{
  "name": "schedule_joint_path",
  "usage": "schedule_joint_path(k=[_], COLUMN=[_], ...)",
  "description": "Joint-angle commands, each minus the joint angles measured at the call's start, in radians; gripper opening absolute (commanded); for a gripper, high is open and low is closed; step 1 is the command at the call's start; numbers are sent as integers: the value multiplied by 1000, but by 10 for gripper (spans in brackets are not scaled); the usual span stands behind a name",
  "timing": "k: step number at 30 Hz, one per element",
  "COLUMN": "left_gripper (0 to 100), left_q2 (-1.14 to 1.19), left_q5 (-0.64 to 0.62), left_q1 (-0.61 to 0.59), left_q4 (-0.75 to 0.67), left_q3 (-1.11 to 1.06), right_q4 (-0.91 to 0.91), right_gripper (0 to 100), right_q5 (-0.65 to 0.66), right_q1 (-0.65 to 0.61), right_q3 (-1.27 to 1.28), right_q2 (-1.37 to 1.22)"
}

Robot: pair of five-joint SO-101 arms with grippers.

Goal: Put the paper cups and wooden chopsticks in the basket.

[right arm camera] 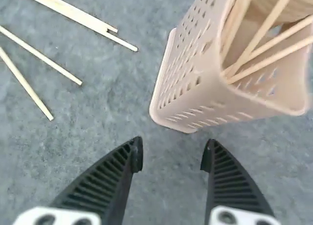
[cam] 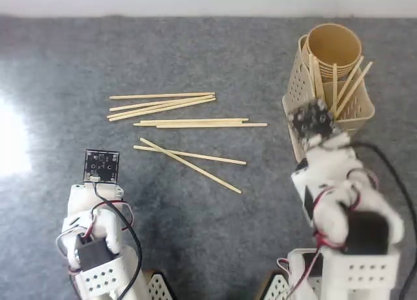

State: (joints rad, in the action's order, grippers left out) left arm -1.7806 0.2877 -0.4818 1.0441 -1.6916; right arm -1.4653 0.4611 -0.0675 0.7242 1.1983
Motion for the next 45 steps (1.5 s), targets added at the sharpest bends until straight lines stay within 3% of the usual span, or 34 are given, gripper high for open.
schedule_joint_path(k=[1,4,9,14,17,22,28,34,45], left_gripper=[160,214,215,216,216,216,214,214,214], left_q2=[-6,-8,-3,51,215,614,970,1217,1660], left_q5=[58,158,164,209,253,344,609,867,1022], left_q1=[17,84,207,463,588,695,741,700,621], left_q4=[0,43,157,311,301,198,158,138,-232], left_q3=[13,47,266,519,587,697,837,917,955], right_q4=[91,174,369,575,696,710,716,717,717], right_gripper=[202,202,202,202,202,202,202,202,202], right_q5=[-12,-8,-37,-80,-78,-78,-78,-78,-78], right_q1=[7,42,62,64,65,65,70,70,64], right_q3=[181,278,514,733,825,842,845,845,847], right_q2=[140,182,194,194,194,194,194,194,194])
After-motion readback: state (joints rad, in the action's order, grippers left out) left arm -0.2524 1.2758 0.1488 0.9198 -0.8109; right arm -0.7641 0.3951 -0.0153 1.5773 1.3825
